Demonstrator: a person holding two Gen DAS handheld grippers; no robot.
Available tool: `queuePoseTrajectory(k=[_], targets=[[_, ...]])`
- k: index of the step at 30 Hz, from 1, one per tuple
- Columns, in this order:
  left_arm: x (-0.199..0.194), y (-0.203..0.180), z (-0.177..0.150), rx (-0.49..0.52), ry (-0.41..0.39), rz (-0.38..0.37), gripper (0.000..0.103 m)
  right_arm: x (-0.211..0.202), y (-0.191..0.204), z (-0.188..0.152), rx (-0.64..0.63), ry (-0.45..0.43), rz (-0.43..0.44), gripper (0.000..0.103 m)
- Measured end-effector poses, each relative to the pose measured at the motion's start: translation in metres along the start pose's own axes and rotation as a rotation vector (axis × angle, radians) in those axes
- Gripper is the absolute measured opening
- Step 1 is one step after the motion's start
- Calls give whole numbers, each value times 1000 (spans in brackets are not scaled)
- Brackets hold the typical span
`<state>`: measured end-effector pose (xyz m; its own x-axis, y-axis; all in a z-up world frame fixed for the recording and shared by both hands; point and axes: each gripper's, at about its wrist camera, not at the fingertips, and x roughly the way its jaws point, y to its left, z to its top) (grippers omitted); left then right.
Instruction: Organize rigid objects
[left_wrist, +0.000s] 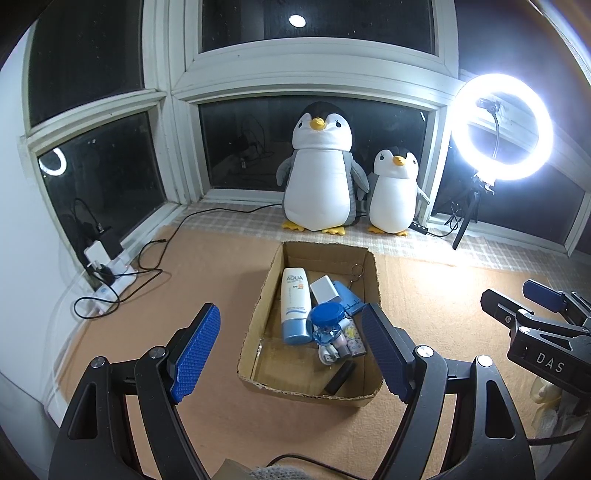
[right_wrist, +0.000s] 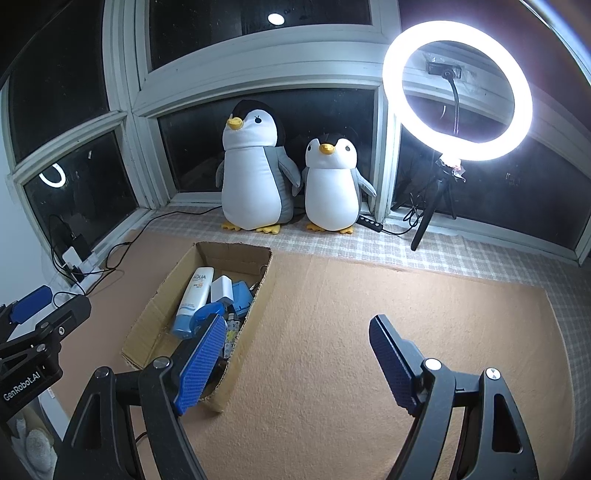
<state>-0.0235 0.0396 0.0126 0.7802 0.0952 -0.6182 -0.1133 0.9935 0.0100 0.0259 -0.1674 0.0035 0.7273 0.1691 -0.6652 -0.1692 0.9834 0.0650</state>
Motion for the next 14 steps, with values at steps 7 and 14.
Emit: queuePoseTrajectory(k=[7, 14], targets=[[1, -2, -1, 1, -2, -2, 79, 2, 0, -2, 0, 7, 1, 77], [1, -3, -1, 0, -1, -3, 79, 4, 1, -3, 4, 12, 1, 77]])
